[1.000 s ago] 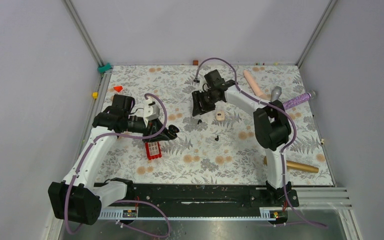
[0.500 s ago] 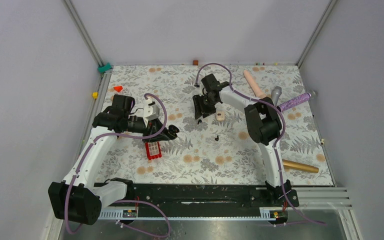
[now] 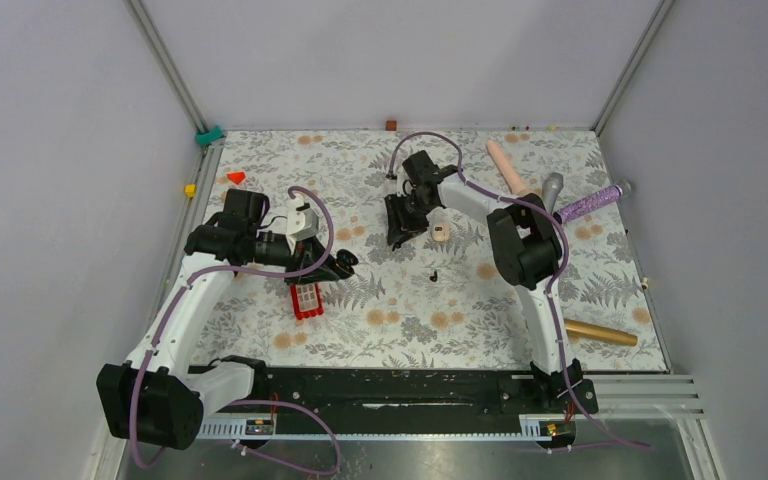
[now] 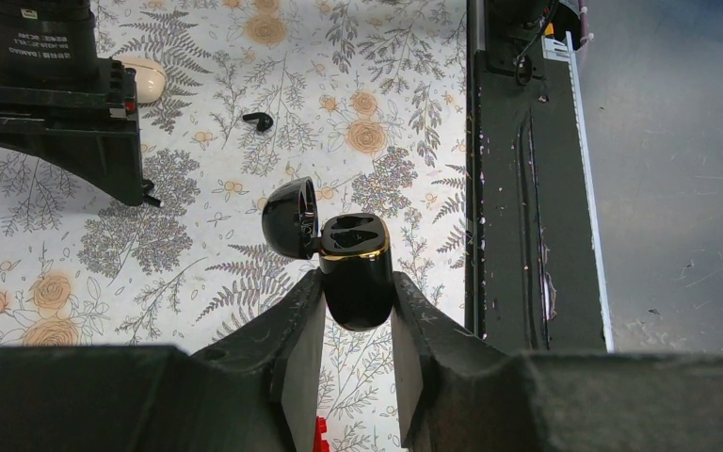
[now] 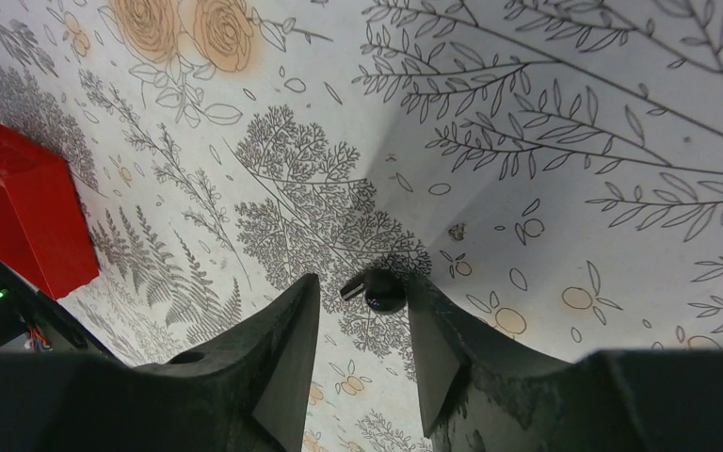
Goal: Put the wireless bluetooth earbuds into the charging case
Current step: Pick up the left earbud from the center of the board.
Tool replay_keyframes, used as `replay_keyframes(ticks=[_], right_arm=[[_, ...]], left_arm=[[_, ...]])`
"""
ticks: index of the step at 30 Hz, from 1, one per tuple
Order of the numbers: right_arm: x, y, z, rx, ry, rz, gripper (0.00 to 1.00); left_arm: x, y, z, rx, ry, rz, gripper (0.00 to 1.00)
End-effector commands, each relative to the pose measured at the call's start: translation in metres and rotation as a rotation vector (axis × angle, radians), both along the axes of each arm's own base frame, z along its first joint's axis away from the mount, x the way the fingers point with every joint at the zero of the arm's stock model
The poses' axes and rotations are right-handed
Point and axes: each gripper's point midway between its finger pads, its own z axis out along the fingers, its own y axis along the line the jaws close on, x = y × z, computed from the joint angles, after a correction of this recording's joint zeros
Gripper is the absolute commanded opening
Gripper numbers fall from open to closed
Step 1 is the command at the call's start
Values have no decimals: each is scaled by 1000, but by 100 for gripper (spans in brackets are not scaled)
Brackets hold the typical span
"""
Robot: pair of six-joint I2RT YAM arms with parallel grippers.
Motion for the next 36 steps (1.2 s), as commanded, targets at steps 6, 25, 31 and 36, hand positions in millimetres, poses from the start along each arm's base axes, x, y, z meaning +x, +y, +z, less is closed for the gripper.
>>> replay_keyframes(ticks=[6,25,31,36], right_arm=[[-11,-4,3,-16,-6,20,43],[-12,-13,-5,-57,-32,19,37],[-12,-13,-5,-72,-46,27,37],[-12,-12,-6,-79,-48,25,33]], left_arm=[[-1,-3,10,-48,-43,-28,0],[-1,-3,9,-52,-37,-29,0],[-1,-3,9,-52,-36,-29,0],[-1,-3,9,-52,-38,-30,0]])
